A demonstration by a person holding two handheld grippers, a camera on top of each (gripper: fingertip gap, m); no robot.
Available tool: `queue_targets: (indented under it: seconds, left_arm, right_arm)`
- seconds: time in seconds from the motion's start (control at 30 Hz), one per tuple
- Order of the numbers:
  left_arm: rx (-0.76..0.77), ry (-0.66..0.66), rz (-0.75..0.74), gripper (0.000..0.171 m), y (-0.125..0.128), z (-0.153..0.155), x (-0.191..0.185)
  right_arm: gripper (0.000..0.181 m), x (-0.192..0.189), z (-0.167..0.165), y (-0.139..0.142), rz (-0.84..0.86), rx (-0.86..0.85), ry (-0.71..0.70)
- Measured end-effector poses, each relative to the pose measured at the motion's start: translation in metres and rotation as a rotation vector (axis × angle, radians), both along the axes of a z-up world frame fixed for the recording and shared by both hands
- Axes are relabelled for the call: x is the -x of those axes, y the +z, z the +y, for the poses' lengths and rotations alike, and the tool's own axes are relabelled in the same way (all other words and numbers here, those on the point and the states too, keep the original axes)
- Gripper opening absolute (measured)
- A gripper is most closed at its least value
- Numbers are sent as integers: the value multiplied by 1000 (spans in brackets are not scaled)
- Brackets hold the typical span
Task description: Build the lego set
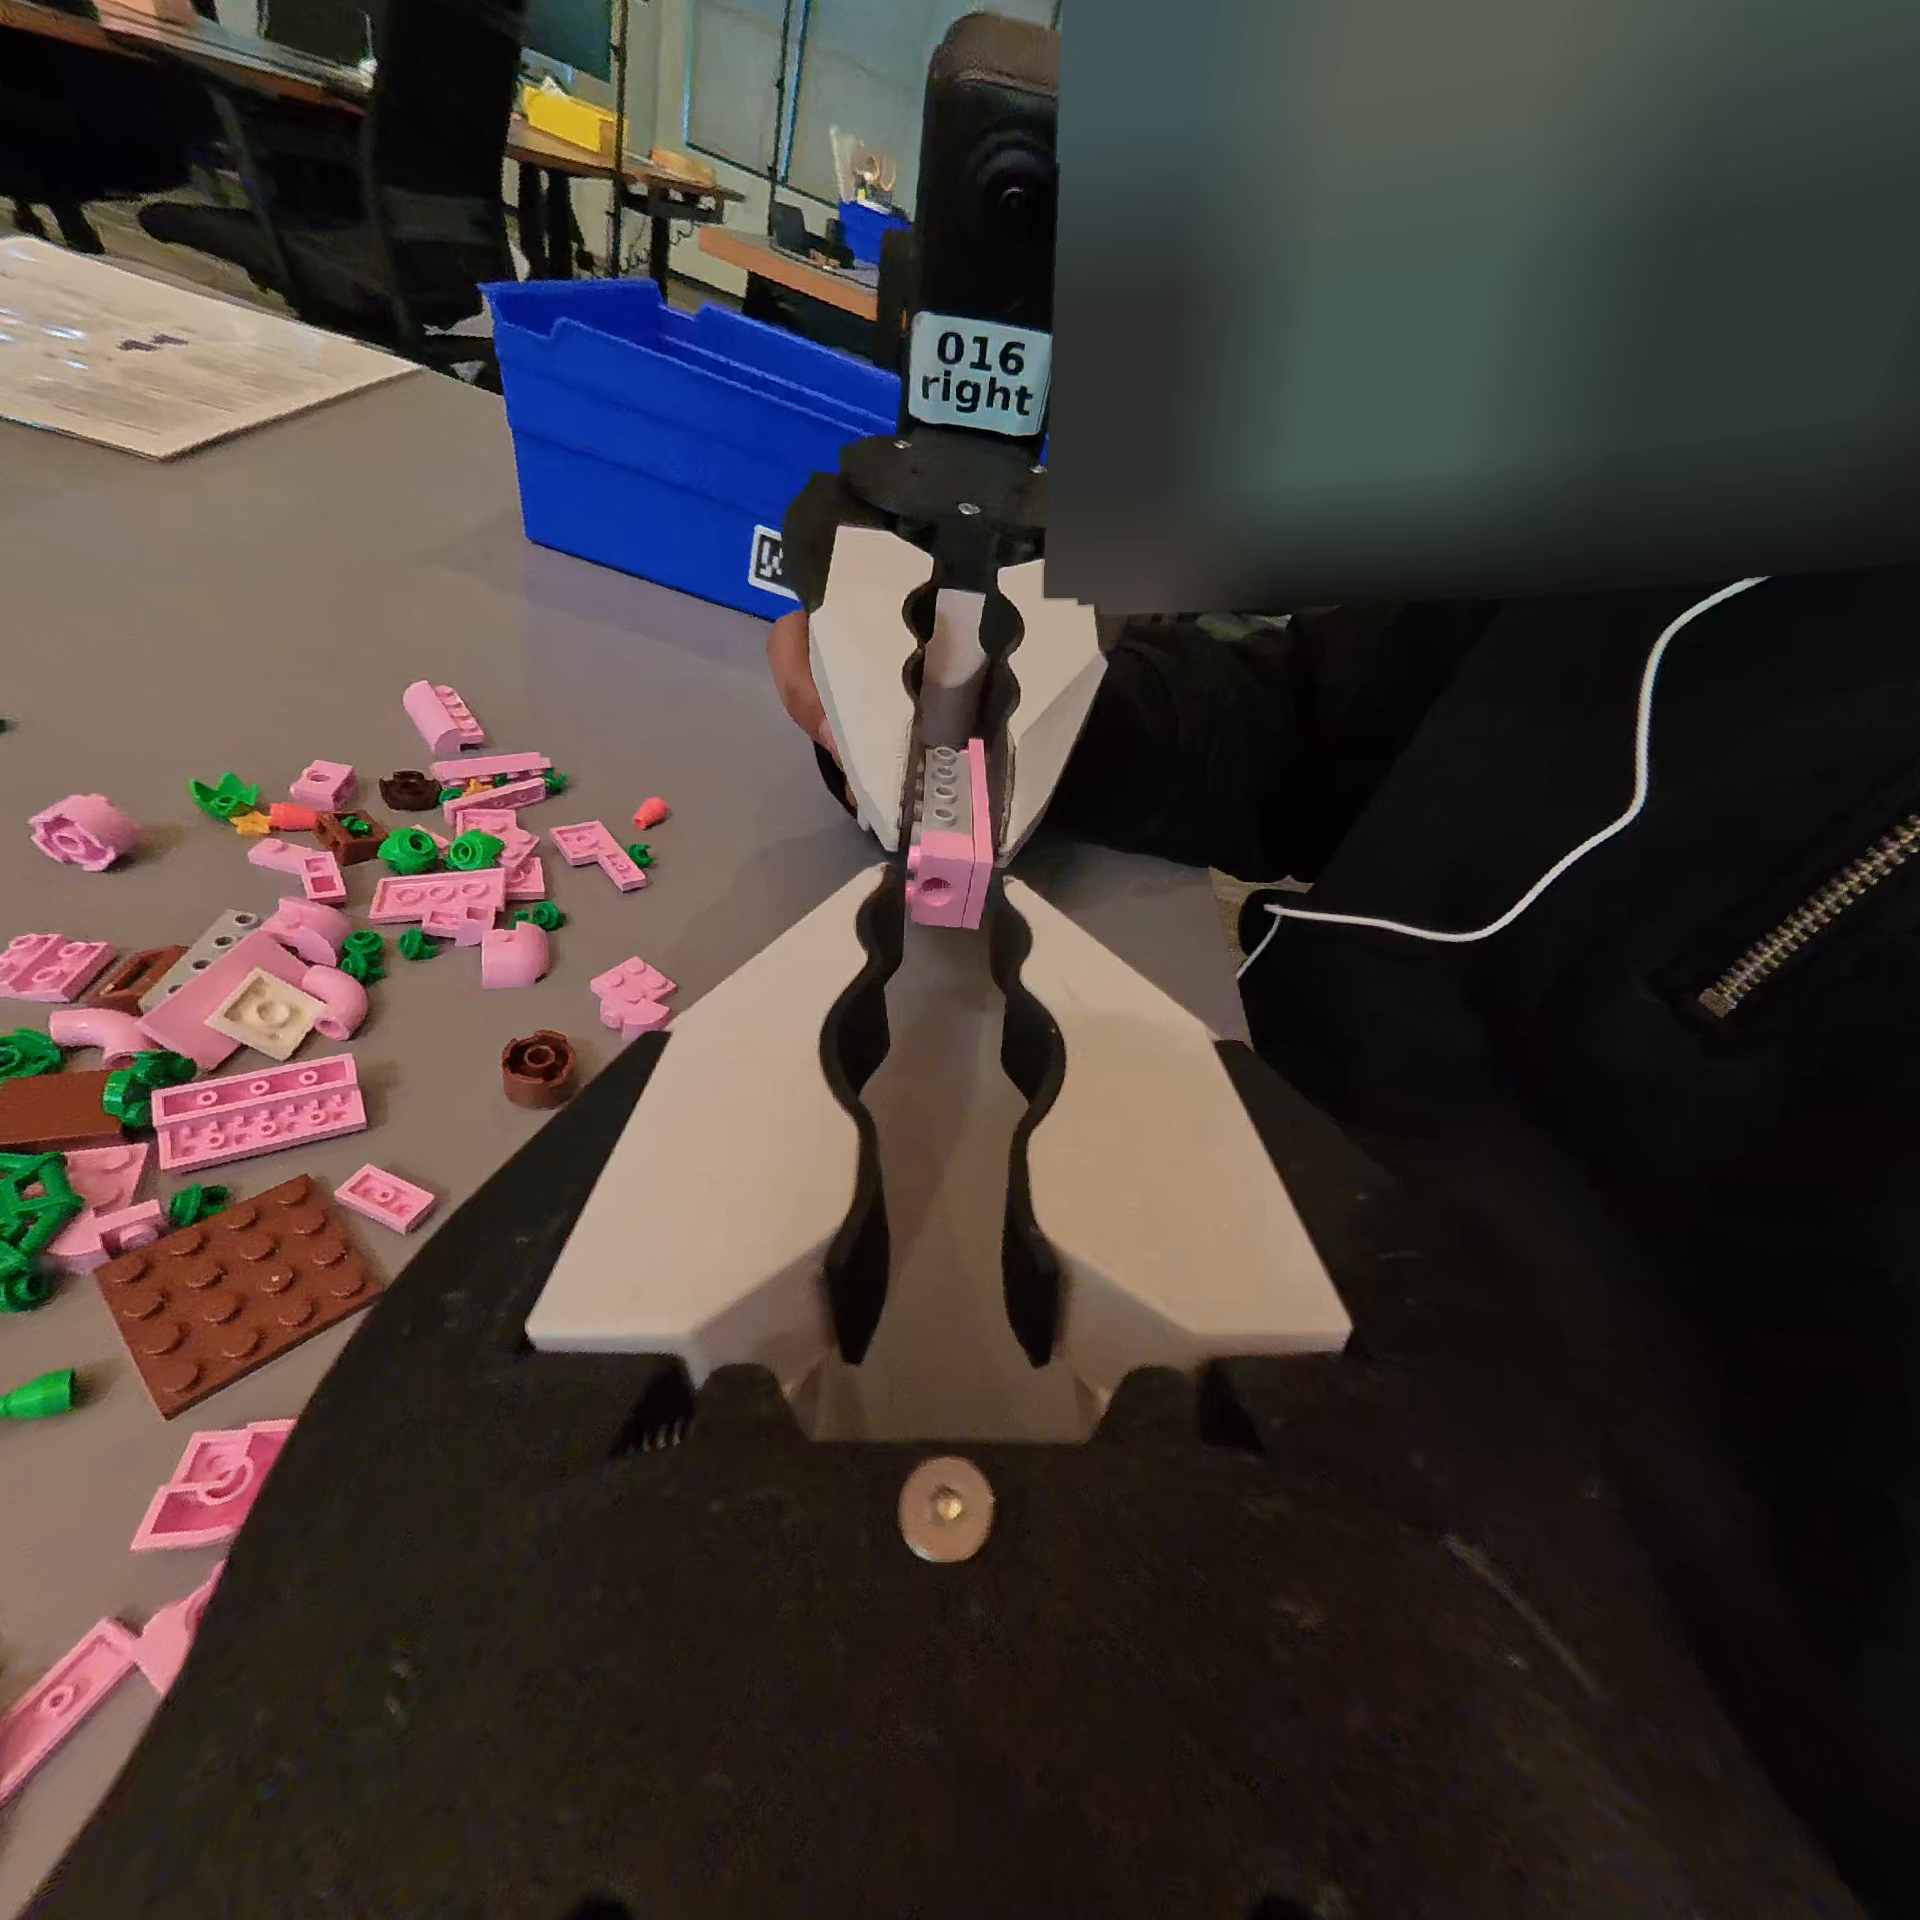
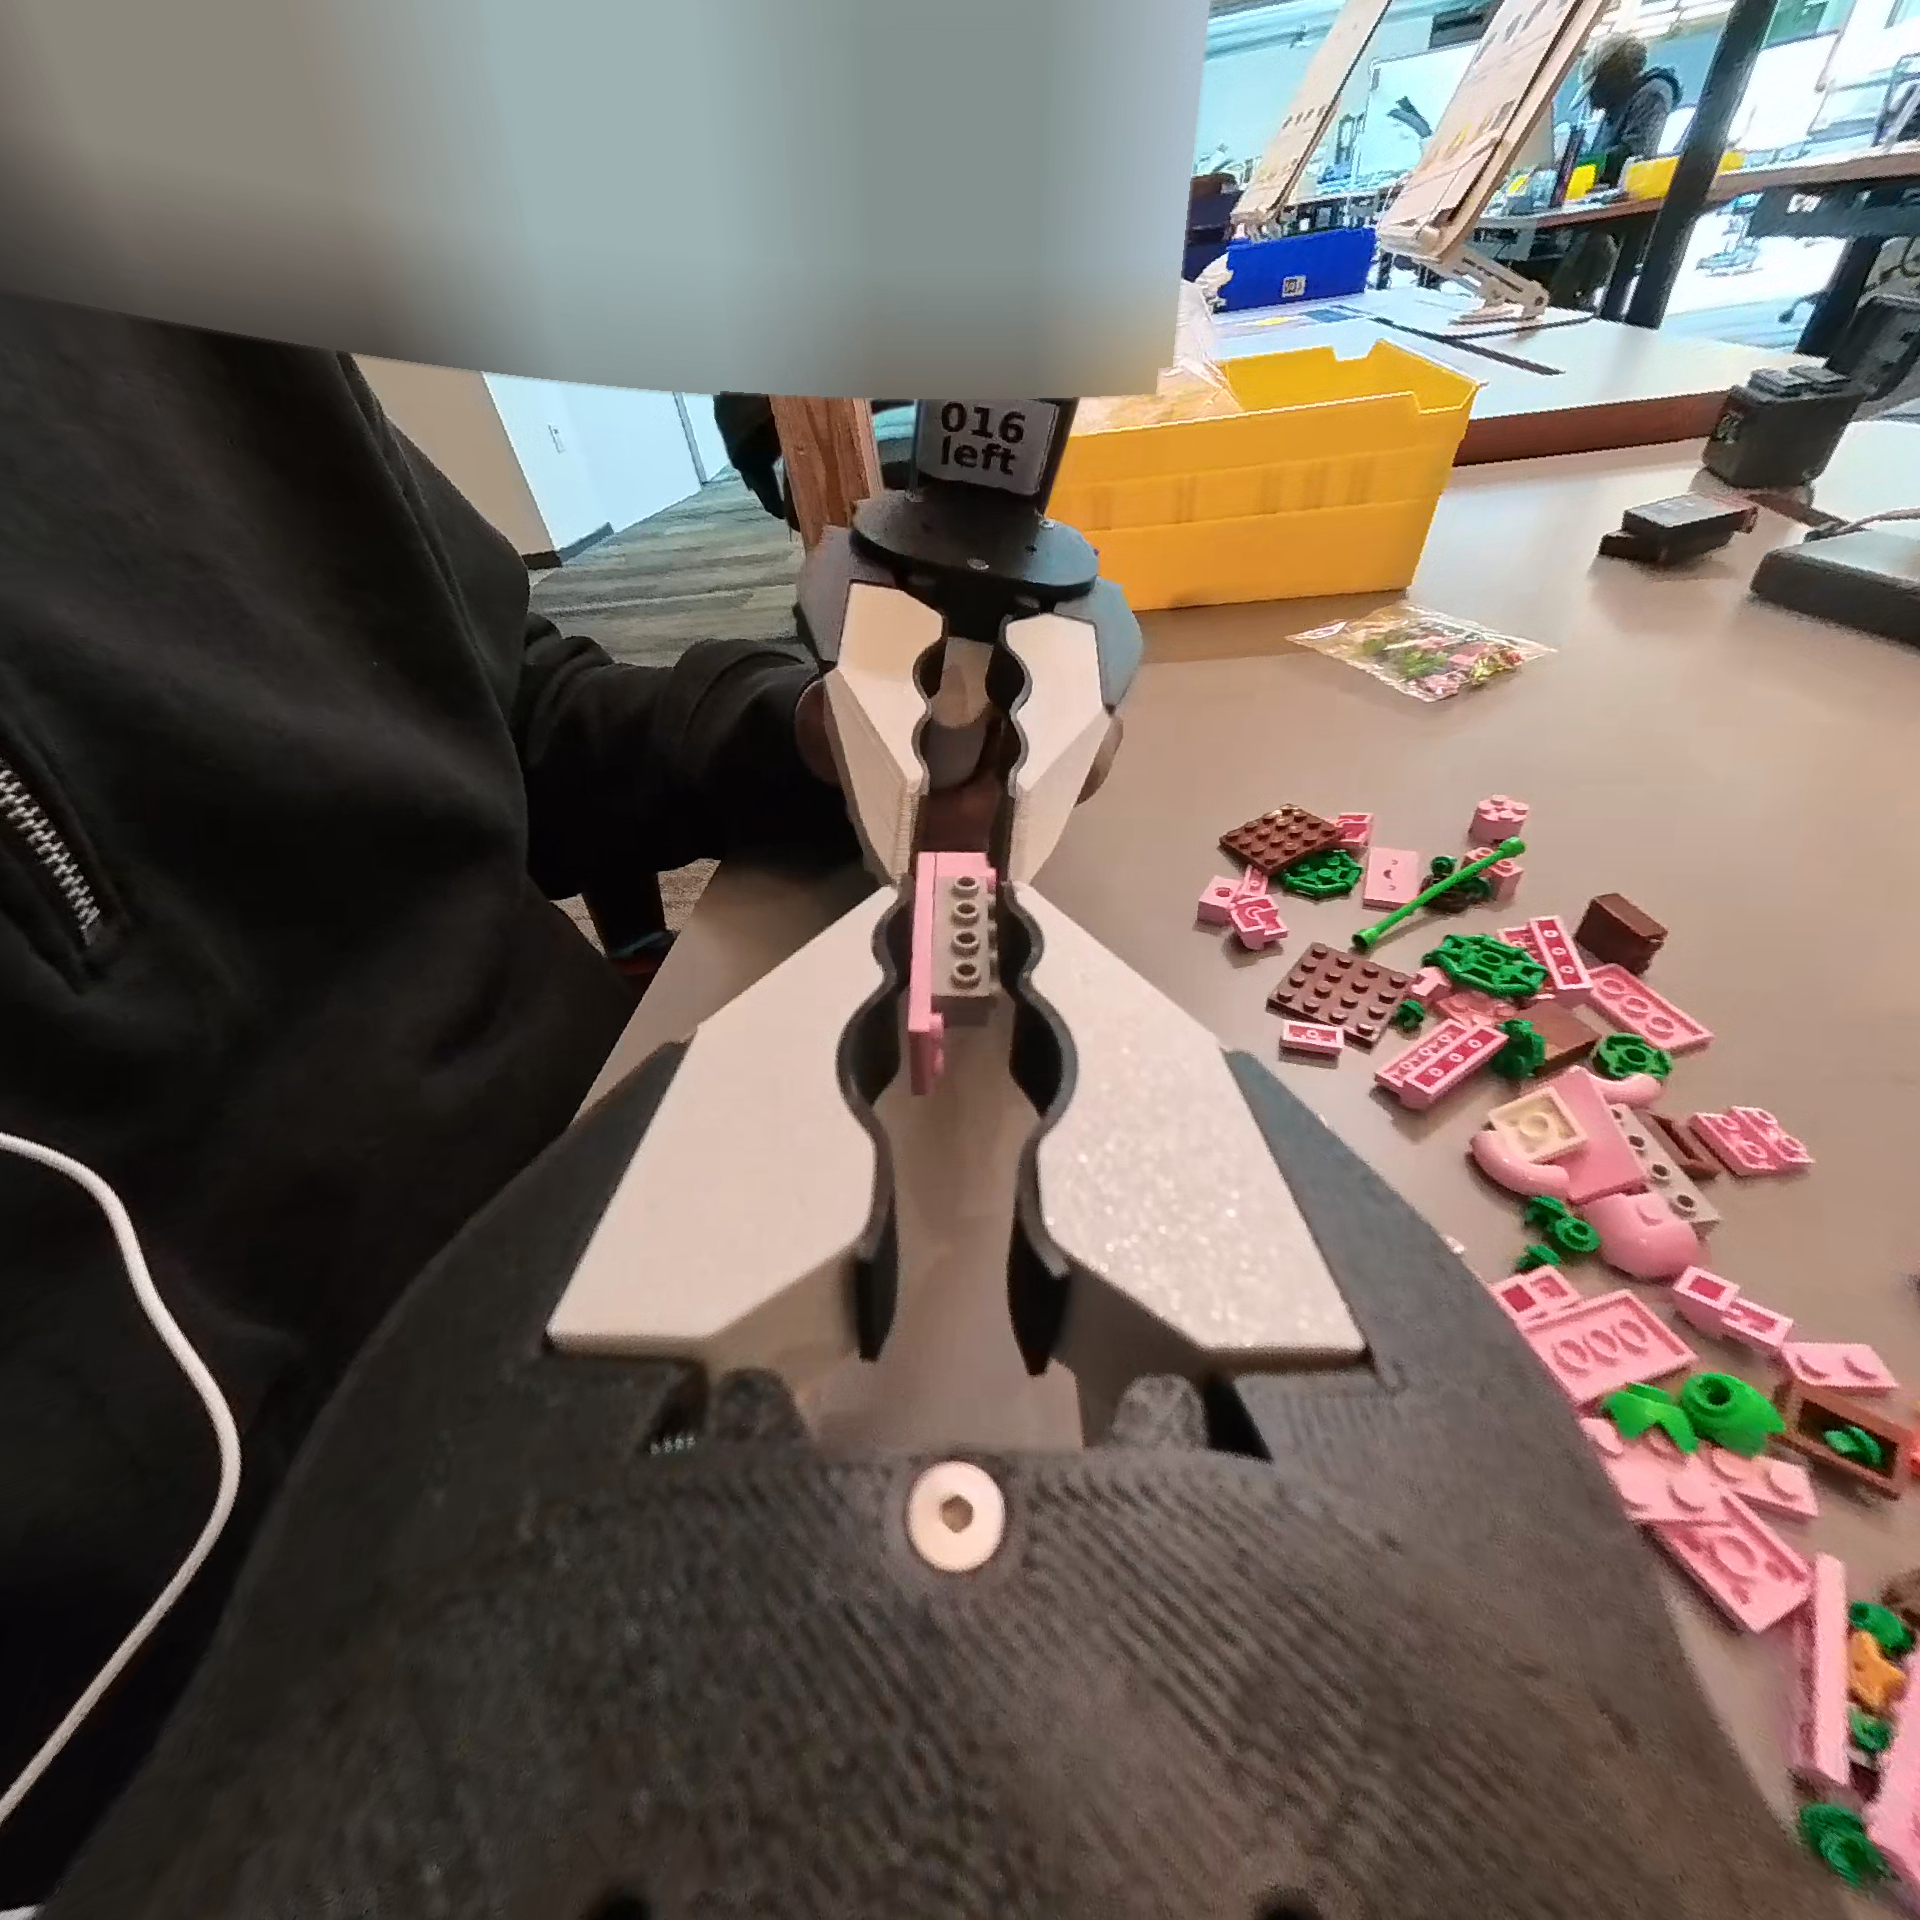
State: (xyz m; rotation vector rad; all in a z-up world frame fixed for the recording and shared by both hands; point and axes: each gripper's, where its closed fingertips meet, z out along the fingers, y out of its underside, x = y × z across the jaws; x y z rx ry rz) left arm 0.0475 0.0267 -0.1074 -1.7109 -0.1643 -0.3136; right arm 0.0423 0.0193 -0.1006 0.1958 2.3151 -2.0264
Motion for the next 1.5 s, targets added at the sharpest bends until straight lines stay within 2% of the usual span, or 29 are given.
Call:
queue_targets:
  seconds: [0.43, 0.73, 1.0, 1.1, 1.3, 1.4, 1.5]
  left_arm:
    - [38, -22, 56, 12, -4, -1, -7]
    - [111, -24, 69, 12, -17, 2, -9]
    - [118, 30, 119, 12, -17, 3, 0]
    - [102, 45, 125, 12, -14, 0, 3]
    - [104, 31, 129, 12, -14, 0, 1]
    - [109, 21, 130, 12, -15, 1, -1]
    - [110, 15, 132, 12, -15, 1, -2]
  right_arm:
    - [14, -6, -3, -5, 56, -14, 42]
    - [14, -7, -4, -13, 93, -62, 43]
    - [14, -1, -3, -12, 88, -71, 2]
    - [30, 0, -1, -12, 78, -68, 0]
    - [24, -1, 0, -11, 59, -56, 14]
    - [15, -3, -1, -12, 68, -64, 21]
    - [15, -4, -1, -12, 64, -64, 30]
